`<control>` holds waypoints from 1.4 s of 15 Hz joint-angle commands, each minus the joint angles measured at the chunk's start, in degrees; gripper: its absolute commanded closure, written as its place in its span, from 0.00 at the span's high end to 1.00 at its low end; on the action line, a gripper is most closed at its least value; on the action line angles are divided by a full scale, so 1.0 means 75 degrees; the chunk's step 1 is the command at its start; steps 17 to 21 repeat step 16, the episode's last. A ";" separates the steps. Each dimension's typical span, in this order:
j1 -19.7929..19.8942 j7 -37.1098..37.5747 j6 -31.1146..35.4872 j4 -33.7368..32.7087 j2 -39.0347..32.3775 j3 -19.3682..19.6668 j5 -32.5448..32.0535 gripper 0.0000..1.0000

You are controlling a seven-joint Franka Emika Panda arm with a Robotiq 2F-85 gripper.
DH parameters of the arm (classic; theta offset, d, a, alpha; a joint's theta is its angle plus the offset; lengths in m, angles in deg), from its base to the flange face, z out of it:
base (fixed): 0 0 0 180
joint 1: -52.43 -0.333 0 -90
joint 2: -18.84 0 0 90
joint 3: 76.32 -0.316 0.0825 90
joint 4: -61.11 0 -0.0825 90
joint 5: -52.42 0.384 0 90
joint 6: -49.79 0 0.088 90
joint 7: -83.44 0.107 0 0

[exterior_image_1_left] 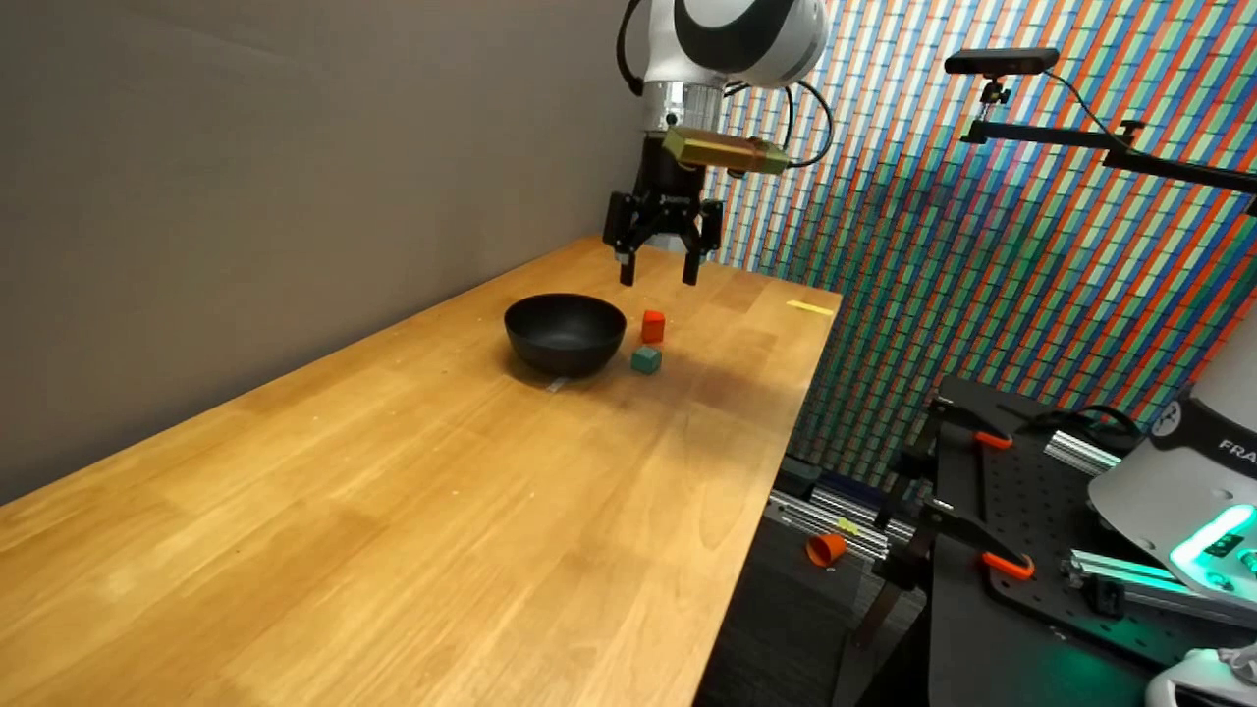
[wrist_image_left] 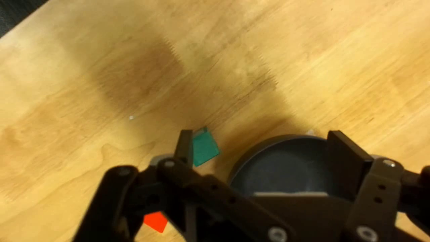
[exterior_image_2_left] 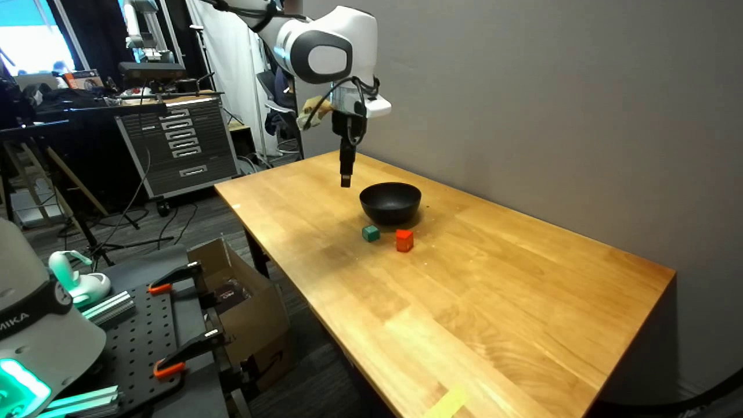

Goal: Take the blocks out of the bowl and put them on the table

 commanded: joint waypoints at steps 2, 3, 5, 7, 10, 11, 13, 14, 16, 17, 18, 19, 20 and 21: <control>-0.0158 -0.0163 -0.0987 0.0618 0.1394 -0.0263 -0.0217 1.00; -0.0182 -0.0222 -0.1283 0.0644 0.1596 -0.0347 -0.0213 1.00; -0.0146 -0.0501 -0.2052 0.0611 0.1896 -0.0538 0.0090 1.00; -0.0143 -0.0157 -0.1710 0.0369 0.1507 -0.0532 -0.0112 1.00; -0.0135 -0.0153 -0.1695 0.0374 0.1417 -0.0518 -0.0114 1.00; -0.0129 -0.0154 -0.1694 0.0374 0.1374 -0.0509 -0.0114 1.00; -0.0130 -0.0154 -0.1690 0.0372 0.1333 -0.0507 -0.0114 1.00; -0.0130 -0.0154 -0.1690 0.0372 0.1331 -0.0507 -0.0114 1.00; -0.0130 -0.0154 -0.1690 0.0371 0.1330 -0.0507 -0.0114 1.00; -0.0130 -0.0154 -0.1690 0.0371 0.1330 -0.0507 -0.0114 1.00; -0.0130 -0.0154 -0.1690 0.0371 0.1330 -0.0507 -0.0114 1.00; -0.0130 -0.0154 -0.1690 0.0371 0.1330 -0.0507 -0.0114 1.00; -0.0130 -0.0154 -0.1690 0.0371 0.1330 -0.0507 -0.0114 1.00; -0.0130 -0.0154 -0.1690 0.0371 0.1330 -0.0507 -0.0114 1.00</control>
